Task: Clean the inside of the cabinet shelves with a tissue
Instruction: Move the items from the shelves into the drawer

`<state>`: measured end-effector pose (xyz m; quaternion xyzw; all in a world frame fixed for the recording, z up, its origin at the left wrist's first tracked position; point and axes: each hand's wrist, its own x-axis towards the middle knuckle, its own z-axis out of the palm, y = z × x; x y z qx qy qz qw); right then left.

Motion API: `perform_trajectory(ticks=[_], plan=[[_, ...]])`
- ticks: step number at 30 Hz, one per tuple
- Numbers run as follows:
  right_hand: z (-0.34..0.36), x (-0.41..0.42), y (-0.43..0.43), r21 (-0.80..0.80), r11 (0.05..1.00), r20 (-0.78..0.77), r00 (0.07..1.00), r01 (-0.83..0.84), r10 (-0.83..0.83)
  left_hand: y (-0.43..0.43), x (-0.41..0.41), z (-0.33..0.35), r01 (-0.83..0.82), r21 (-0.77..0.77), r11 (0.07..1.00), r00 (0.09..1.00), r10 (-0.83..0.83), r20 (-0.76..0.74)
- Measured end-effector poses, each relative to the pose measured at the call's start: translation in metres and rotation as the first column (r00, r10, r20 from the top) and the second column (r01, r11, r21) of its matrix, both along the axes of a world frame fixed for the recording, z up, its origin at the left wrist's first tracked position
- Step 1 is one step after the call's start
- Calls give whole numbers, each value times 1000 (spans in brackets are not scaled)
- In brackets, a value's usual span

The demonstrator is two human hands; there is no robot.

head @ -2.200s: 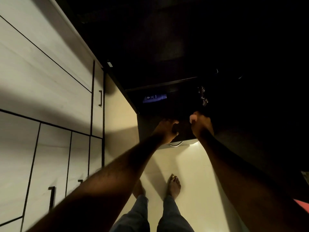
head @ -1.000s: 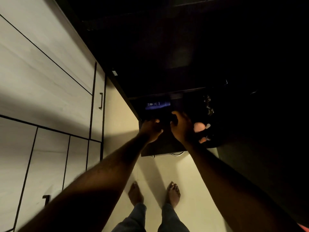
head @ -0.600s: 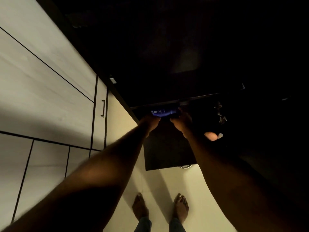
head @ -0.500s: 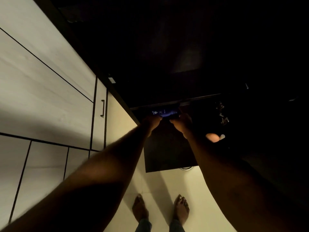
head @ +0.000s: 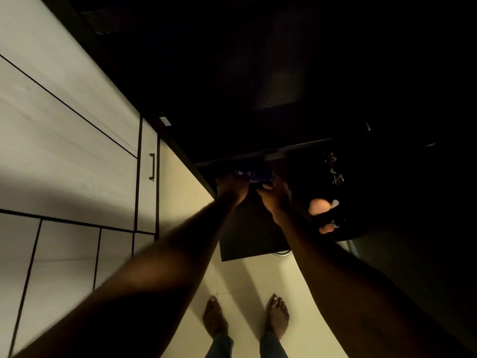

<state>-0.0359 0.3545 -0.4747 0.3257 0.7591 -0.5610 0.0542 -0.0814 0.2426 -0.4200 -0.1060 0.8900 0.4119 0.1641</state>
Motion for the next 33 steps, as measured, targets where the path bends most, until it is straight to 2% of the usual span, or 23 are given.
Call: perform_trajectory(ticks=[4, 6, 8, 10, 12, 14, 16, 18, 20, 24, 27, 33], plan=[[7, 24, -7, -214, 961, -9, 983, 176, -182, 1, 12, 13, 15, -86, 996, 994, -24, -102], [13, 39, -8, -306, 931, 15, 979, 197, -203, 0, 22, 24, 17, -87, 996, 986, -31, -162], [19, 56, -7, -208, 968, 60, 989, 144, -134, 3, 35, 34, 72, -45, 996, 978, -79, -191], [28, 75, -5, 35, 997, 97, 993, 62, -65, 9, 50, 45, 178, 6, 984, 962, -173, -213], [44, 93, -3, 283, 959, 92, 995, 14, -41, 15, 64, 56, 296, 51, 954, 931, -276, -240], [62, 106, 1, 459, 888, 72, 997, -19, -16, 23, 74, 65, 420, 97, 902, 883, -382, -272], [79, 114, 10, 461, 887, 21, 1000, 4, -15, 34, 82, 71, 504, 180, 845, 853, -455, -257], [91, 117, 22, 364, 930, -64, 998, 45, -23, 44, 88, 75, 598, 151, 787, 792, -552, -263], [98, 118, 35, 381, 924, -121, 993, 30, 18, 51, 91, 78, 659, 101, 746, 743, -624, -240], [101, 124, 65, 525, 847, -20, 994, -84, 111, 64, 91, 82, 760, -20, 650, 637, -750, -179], [94, 125, 82, 532, 834, 73, 989, -147, 128, 69, 92, 85, 791, -64, 608, 592, -788, -168], [101, 125, 91, 381, 908, 32, 984, -175, 176, 65, 88, 76, 758, -176, 628, 615, -778, -126]])
